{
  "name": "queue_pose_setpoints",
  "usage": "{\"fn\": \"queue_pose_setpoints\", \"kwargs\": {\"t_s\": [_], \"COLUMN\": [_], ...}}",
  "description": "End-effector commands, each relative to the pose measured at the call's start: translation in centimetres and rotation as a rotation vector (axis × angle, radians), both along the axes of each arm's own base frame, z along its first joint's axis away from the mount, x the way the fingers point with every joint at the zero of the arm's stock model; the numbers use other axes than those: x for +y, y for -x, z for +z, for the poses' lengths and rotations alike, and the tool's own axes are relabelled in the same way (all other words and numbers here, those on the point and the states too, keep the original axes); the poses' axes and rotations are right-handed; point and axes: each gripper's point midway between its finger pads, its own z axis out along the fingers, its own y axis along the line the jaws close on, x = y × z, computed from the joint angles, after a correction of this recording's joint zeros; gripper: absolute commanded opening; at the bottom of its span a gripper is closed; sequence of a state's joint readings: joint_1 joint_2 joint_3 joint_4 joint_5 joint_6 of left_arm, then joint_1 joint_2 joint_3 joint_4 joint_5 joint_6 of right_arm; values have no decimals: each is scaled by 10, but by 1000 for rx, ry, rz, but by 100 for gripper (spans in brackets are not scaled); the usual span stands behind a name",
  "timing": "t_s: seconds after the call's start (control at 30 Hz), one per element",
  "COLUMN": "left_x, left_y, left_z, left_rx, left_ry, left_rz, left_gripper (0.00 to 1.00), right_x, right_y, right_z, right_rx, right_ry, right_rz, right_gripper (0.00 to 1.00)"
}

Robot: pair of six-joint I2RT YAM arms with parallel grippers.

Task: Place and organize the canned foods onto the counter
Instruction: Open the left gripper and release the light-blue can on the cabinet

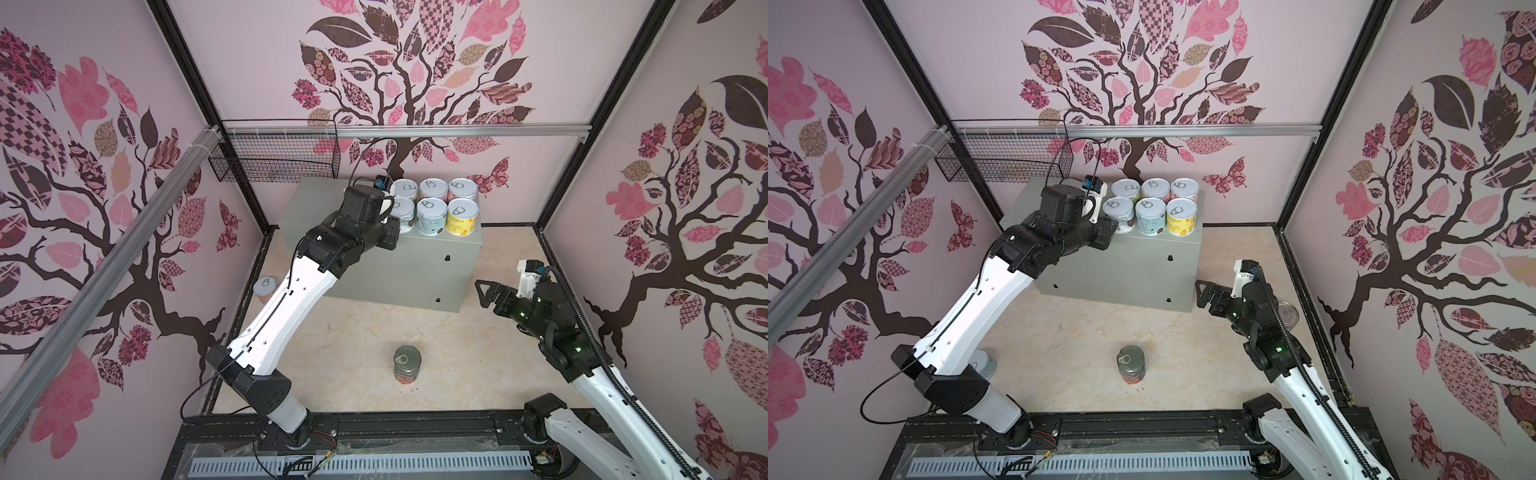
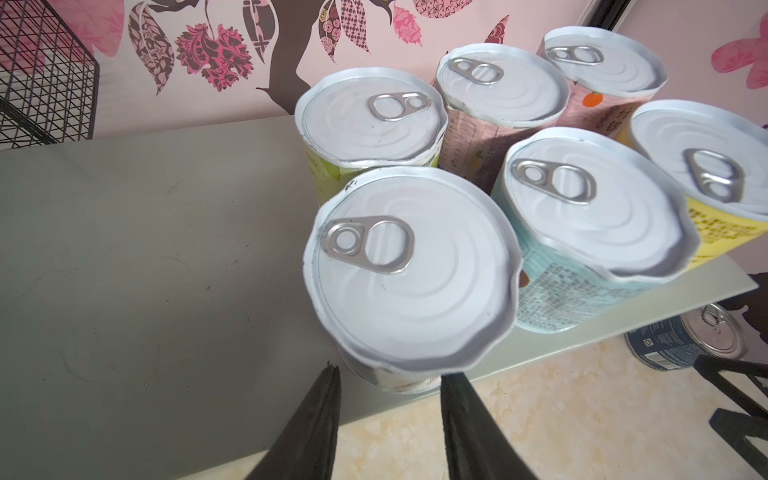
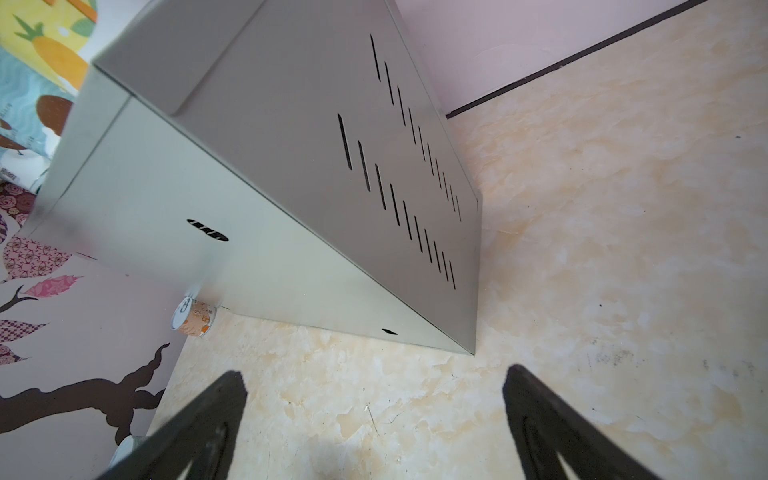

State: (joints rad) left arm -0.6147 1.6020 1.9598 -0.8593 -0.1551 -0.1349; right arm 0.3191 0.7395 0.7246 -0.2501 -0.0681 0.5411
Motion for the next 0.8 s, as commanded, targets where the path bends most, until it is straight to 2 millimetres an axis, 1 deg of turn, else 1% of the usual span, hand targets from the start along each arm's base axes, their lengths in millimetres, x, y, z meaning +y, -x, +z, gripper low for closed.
{"fn": "queue_pose_setpoints", "kwargs": {"t_s": [0.0,0.37,0.63,0.77], "left_x": [-8,-20,-20,-16], "left_y": [-4,0,2,4], "left_z": [16,17,18,20], "left_rx": [-30,-15,-14,-18], "left_ry": [55,100,107,108], "left_rz": [-19,-67,-71,-57], "left_gripper": [43,42,42,43], "right_x": [0,-1,-1,-2], "right_y": [2,2,3,4], "right_z": [4,3,3,5], "right_rx": [-20,-19,-19,-22], "right_ry": [3,4,5,6], "right_rz": [5,3,3,2], "right_gripper": [100,100,100,100]}}
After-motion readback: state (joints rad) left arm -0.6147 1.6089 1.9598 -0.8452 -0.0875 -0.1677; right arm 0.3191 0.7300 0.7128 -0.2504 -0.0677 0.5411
